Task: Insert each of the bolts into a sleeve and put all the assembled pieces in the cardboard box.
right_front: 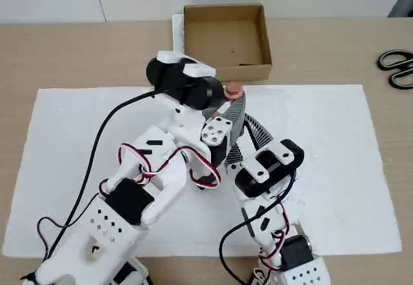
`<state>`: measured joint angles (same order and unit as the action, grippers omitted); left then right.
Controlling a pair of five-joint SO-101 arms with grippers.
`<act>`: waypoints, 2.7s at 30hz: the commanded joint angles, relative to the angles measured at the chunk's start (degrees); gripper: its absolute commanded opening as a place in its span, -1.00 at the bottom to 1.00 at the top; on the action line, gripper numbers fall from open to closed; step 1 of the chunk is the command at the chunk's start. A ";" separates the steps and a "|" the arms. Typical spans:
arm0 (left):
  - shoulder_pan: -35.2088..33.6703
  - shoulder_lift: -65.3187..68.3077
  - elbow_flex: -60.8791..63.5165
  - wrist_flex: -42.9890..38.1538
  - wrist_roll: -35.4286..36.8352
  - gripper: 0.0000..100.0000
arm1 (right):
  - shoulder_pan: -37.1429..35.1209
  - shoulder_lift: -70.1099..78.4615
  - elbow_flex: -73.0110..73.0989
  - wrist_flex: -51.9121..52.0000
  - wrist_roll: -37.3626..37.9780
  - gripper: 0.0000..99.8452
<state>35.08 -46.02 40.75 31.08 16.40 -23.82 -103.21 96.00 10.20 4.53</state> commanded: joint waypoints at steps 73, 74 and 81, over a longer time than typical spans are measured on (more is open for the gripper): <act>-16.26 2.11 -22.02 29.10 -3.16 -0.51 | 0.66 -0.75 0.44 -1.36 -0.44 -0.99; -19.43 2.11 -22.46 29.80 -3.16 -0.51 | 0.66 -0.57 0.44 -0.75 -0.44 -0.99; -43.52 2.64 -22.46 35.16 -3.08 -0.51 | 6.02 -0.22 -3.16 11.56 -0.35 -0.99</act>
<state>0.00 -43.38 20.62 63.87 13.58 -21.10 -103.21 95.91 19.96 4.44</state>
